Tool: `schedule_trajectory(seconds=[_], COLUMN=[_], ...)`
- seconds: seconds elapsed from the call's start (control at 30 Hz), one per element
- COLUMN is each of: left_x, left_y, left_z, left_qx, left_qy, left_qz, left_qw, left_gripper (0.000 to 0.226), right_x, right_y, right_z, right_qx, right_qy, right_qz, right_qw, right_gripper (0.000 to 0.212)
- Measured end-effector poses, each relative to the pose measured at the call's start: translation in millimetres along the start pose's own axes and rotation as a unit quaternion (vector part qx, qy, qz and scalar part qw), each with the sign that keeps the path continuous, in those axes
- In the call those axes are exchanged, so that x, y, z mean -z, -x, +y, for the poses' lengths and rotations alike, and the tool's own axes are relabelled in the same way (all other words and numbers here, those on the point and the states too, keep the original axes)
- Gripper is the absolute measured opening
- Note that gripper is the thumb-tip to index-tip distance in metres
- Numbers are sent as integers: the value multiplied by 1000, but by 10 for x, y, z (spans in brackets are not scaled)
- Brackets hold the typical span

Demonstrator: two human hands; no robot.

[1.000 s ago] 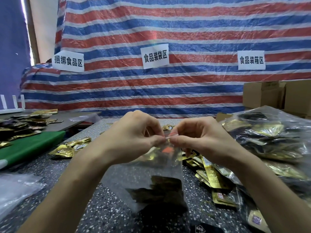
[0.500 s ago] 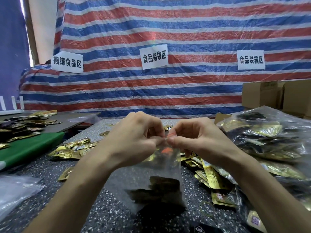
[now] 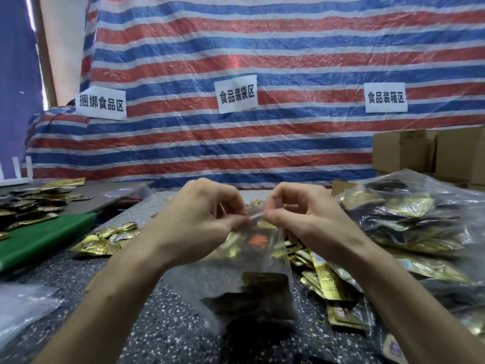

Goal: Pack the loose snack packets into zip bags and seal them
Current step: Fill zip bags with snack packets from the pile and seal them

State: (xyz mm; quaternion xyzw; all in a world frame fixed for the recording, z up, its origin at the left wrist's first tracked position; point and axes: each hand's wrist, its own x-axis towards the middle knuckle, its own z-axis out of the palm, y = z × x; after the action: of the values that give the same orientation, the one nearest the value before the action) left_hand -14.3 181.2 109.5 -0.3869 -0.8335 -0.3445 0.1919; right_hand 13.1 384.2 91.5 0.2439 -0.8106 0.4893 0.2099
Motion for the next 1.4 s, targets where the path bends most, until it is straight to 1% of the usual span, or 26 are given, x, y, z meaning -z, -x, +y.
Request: schedule_trajectory(seconds=[0.07, 0.2, 0.33, 0.43, 0.47, 0.6, 0.67, 0.73, 0.8, 0.87, 1.03, 1.23, 1.3, 1.4], left_x=[2, 15, 36, 72, 76, 42, 25, 16, 17, 32, 72, 64, 36, -4], left_y=[5, 10, 5, 8, 10, 8, 7, 11, 11, 7, 9, 11, 19, 16], left_z=[4, 9, 13, -14, -25, -55, -50, -39, -29, -25, -23, -45, -42, -20], left_qx=[-4, -13, -14, -5, -4, 6, 6, -1, -11, -19, -27, -13, -24, -39], left_qy=[-9, -9, 3, 15, 12, -59, -75, -80, -73, -53, -19, -8, -23, -57], left_qz=[8, -2, -14, -22, -18, 4, 3, 0, 6, 2, -40, -20, -6, 15], left_qw=[1000, 1000, 1000, 1000, 1000, 998, 997, 997, 997, 998, 999, 1000, 999, 998], left_gripper=[14, 12, 7, 8, 10, 14, 14, 13, 10, 8, 5, 10, 14, 12], right_x=[3, 33, 32, 16, 11, -4, -18, -57, -77, -73, -51, -26, -22, -8], right_y=[4, 15, 18, 9, 7, 11, 18, 20, 10, 14, 14, 30, 26, 35], right_z=[-23, -68, -77, -76, -79, -92, -117, -130, -127, -126, -110, -124, -107, -120], right_qx=[6, 16, 20, 7, 2, -2, 0, 15, 29, 23, 6, 4, 5, 12], right_qy=[18, 61, 73, 70, 67, 71, 85, 89, 98, 85, 74, 63, 66, 79], right_qz=[-14, -36, -25, -2, 0, -19, -32, -34, -9, 8, 2, -17, -19, -33], right_qw=[1000, 997, 997, 998, 998, 997, 996, 995, 995, 996, 997, 998, 998, 996], right_gripper=[14, 10, 14, 6, 6, 11, 13, 8, 5, 5, 6, 8, 9, 6])
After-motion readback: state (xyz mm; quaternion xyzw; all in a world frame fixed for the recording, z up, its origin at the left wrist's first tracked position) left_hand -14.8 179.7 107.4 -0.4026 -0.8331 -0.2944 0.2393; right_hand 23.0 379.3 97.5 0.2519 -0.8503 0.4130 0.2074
